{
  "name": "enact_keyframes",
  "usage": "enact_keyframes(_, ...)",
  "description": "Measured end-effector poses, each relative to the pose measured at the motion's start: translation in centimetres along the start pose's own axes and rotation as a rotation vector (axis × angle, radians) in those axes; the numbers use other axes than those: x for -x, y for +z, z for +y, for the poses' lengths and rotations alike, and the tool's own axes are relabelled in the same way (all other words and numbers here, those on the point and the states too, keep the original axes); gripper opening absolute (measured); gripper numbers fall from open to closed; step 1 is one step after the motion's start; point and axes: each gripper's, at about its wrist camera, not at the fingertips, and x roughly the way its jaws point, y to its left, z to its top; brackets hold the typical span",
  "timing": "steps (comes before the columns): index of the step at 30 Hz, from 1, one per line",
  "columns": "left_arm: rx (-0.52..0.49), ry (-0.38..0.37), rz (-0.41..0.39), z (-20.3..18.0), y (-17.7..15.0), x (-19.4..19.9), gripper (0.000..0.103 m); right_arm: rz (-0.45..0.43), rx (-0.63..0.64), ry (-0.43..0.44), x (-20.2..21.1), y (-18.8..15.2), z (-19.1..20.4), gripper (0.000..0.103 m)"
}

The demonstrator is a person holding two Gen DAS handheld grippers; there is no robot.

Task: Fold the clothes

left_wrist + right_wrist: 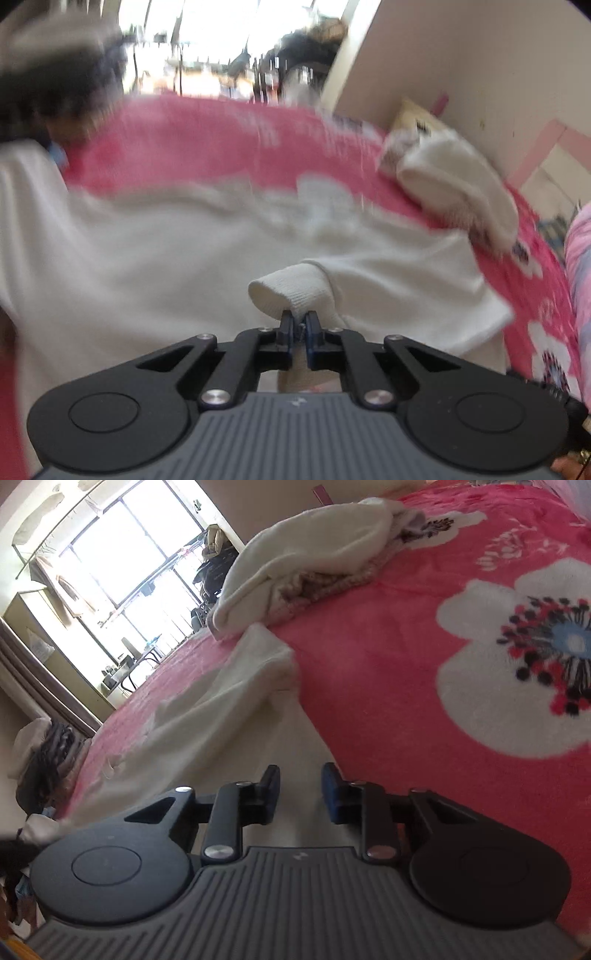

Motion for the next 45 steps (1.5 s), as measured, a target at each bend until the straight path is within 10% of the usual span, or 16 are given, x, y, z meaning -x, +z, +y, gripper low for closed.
enact_keyframes(11, -0.037, 0.122, 0.149, 3.1, -1.9, -3.4, 0.010, 0.004, 0.083, -0.023, -0.4, 0.0, 0.1, 0.021)
enact_keyframes(19, -0.128, 0.214, 0.056, 3.9, -3.1, 0.8, 0.030, -0.019, 0.422, -0.084, -0.8, 2.2, 4.5, 0.028)
enact_keyframes(26, -0.233, 0.045, -0.011, 0.2, -3.1, -1.2, 0.032, 0.133, 0.679, -0.141, -6.8, 3.2, 6.4, 0.033)
enact_keyframes(32, -0.168, 0.061, 0.086, 0.8, -4.7, -4.5, 0.034, 0.113, 0.285, -0.085, -6.5, 6.7, 0.7, 0.035)
enact_keyframes(40, -0.090, 0.019, 0.088, 2.2, -5.0, -4.3, 0.034, 0.169, 0.244, -0.082, -4.1, 10.1, 2.4, 0.037)
enact_keyframes(45, -0.072, 0.016, 0.074, 2.5, -5.5, -4.2, 0.034, 0.159, 0.217, 0.053, -10.2, 12.4, 6.1, 0.034)
